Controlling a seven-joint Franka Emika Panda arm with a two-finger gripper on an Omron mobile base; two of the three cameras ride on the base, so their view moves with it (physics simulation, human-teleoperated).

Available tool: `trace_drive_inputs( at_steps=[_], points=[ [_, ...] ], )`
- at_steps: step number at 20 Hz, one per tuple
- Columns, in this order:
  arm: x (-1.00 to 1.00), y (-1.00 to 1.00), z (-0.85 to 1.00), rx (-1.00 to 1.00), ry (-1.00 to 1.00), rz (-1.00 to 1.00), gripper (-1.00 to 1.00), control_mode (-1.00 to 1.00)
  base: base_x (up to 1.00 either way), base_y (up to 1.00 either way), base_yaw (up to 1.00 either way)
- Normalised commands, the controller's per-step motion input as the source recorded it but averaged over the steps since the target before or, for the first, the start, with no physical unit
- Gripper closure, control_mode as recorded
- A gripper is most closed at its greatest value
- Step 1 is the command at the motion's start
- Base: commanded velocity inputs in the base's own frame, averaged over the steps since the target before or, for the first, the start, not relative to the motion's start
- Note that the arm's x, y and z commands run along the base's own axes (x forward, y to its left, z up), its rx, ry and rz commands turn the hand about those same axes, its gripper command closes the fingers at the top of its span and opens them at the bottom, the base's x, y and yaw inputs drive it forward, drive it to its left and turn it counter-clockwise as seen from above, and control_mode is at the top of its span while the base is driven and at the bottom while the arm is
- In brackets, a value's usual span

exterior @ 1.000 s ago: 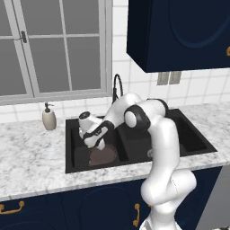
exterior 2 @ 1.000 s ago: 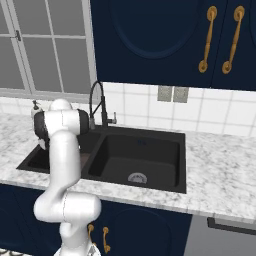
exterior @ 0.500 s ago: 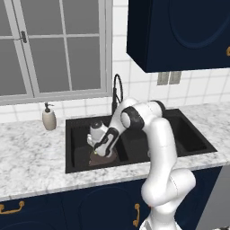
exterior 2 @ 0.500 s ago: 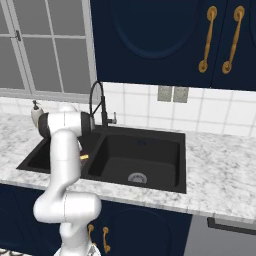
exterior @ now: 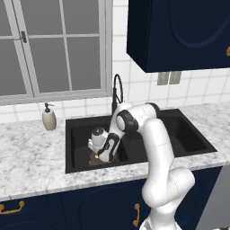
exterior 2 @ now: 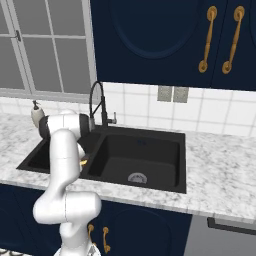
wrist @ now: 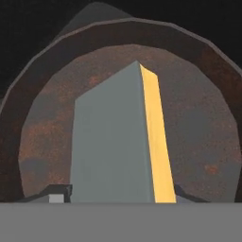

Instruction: Pick the pan and sponge and place them into the sink. Then turn on the water.

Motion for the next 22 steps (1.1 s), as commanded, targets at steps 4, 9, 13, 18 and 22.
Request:
trace_drive_inputs(
  at_steps=[4,9,13,18,22],
  points=[
    [0.01,0.00,-0.02,0.00,-0.05,0.00,-1.00,-1.00,0.00,0.00,0.00],
    [0.03,0.00,0.08,0.02,-0.01,0.01,-1.00,-1.00,0.00,0.00,0.00],
    [0.01,0.00,0.27,0.00,-0.01,0.09,-1.00,-1.00,0.00,0.00,0.00],
    [-0.19,0.00,0.84,0.00,-0.25,0.17,-1.00,-1.00,0.00,0.00,0.00],
    [-0.49,0.03,1.00,0.00,-0.41,0.15,-1.00,-1.00,0.00,0.00,0.00]
  ],
)
